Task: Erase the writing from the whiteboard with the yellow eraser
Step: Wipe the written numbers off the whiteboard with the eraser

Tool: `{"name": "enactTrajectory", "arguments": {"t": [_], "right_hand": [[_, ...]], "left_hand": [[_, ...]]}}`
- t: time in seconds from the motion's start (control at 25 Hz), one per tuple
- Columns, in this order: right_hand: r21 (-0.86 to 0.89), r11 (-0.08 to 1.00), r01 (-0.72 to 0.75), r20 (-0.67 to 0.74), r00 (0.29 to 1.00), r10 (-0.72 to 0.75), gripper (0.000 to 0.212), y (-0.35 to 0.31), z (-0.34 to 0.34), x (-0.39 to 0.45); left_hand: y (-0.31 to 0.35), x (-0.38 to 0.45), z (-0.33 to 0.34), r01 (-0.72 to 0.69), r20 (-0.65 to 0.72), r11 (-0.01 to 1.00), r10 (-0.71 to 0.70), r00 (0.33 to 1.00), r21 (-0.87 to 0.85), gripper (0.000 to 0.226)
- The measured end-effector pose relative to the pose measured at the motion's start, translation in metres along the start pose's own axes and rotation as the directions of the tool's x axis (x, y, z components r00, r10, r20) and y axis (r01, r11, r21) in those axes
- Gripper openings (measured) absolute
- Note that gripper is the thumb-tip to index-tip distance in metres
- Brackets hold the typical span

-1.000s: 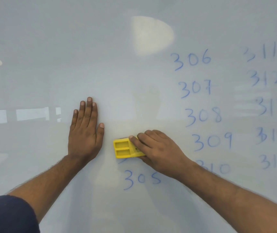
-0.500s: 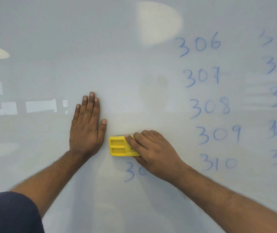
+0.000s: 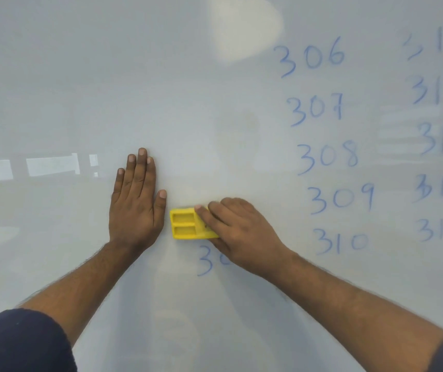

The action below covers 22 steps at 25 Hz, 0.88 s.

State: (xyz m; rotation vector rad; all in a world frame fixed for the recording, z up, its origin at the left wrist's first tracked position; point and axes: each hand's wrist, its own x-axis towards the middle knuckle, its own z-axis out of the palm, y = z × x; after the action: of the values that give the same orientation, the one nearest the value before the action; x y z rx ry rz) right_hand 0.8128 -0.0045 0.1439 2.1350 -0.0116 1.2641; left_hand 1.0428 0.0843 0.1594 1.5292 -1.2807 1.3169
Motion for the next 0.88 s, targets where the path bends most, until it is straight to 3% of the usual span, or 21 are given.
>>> {"name": "enactTrajectory", "arguments": {"t": [0.08,0.2,0.4,0.72,0.8,0.88], "right_hand": [[-0.027,0.997,0.073,0.077,0.995,-0.071,0.048,0.001,-0.004,-0.022],[-0.062,0.995,0.084,0.078,0.994,-0.079,0.044,0.018,-0.022,-0.032],[-0.009,0.974,-0.225,-0.069,0.972,0.224,0.045,0.018,-0.023,0.003],[-0.02,0.998,0.054,0.17,0.984,-0.05,0.041,-0.014,-0.011,-0.066],[-0.044,0.998,0.048,0.17,0.985,-0.04,0.041,-0.003,-0.021,-0.069],[-0.051,0.997,-0.066,0.107,0.992,0.071,0.041,0.006,-0.027,-0.053]], "left_hand": [[0.0,-0.003,0.001,-0.004,0.005,1.0,0.004,1.0,-0.001,0.062],[0.0,-0.007,0.001,0.005,0.004,1.0,-0.005,1.0,-0.001,0.062],[0.003,-0.012,0.004,0.03,-0.004,0.999,-0.03,1.0,-0.019,0.062],[0.0,-0.019,0.004,-0.008,0.009,1.0,0.008,1.0,-0.004,0.062],[0.001,-0.021,0.005,-0.005,0.007,1.0,0.005,1.0,0.002,0.062],[0.002,-0.023,0.005,-0.002,0.008,1.0,0.002,1.0,0.002,0.061]]}}
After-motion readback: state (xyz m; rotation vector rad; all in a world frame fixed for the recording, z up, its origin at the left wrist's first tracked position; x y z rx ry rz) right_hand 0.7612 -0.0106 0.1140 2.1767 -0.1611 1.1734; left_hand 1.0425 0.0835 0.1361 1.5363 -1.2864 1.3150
